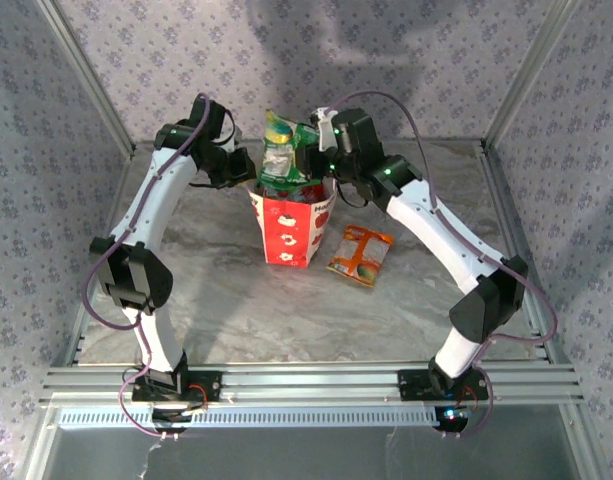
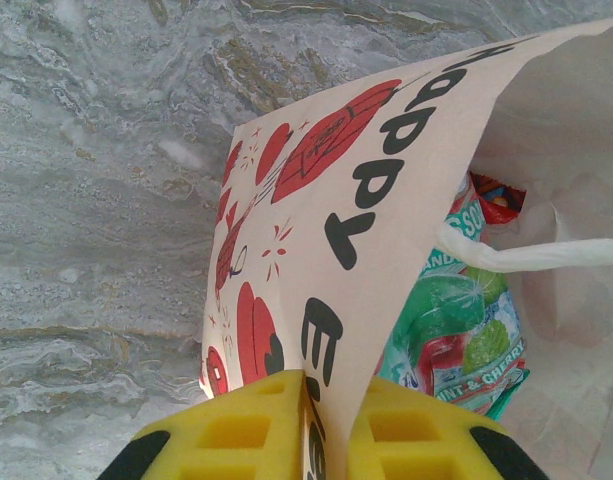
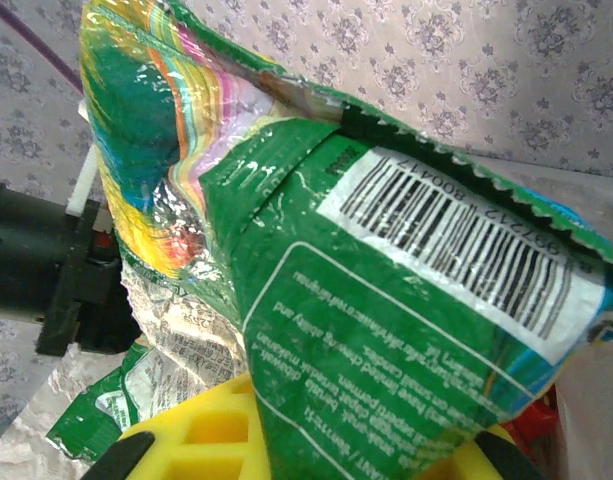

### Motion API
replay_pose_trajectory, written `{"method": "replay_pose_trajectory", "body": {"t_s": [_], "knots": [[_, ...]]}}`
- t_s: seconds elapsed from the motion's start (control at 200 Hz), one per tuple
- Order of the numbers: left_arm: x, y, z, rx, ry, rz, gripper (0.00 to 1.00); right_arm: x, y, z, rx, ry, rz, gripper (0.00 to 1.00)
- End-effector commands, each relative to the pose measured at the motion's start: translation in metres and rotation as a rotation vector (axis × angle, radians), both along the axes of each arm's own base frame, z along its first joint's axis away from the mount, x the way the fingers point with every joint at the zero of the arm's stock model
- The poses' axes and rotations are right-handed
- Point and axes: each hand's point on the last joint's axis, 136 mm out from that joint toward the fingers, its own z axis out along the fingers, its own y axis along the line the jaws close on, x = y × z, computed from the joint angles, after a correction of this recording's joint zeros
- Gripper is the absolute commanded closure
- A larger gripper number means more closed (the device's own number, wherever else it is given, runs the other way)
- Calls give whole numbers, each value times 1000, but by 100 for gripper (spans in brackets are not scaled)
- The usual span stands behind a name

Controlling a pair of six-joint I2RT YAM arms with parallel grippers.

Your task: Place the snacks into the paper bag

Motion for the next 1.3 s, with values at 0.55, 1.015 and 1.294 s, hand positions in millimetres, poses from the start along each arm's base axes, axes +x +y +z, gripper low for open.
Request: {"method": "replay_pose_trajectory", "body": {"t_s": [0.55, 1.015, 1.294], "knots": [[-1, 4, 7, -11, -21, 4, 85, 16, 4, -24, -102, 47, -8, 100], [-2, 4, 14, -19, -42, 4, 85, 1, -8, -38, -177, 110, -41, 100], [-4, 5, 5, -14, -18, 7, 85, -4, -6, -47, -191, 145, -25, 100]]}}
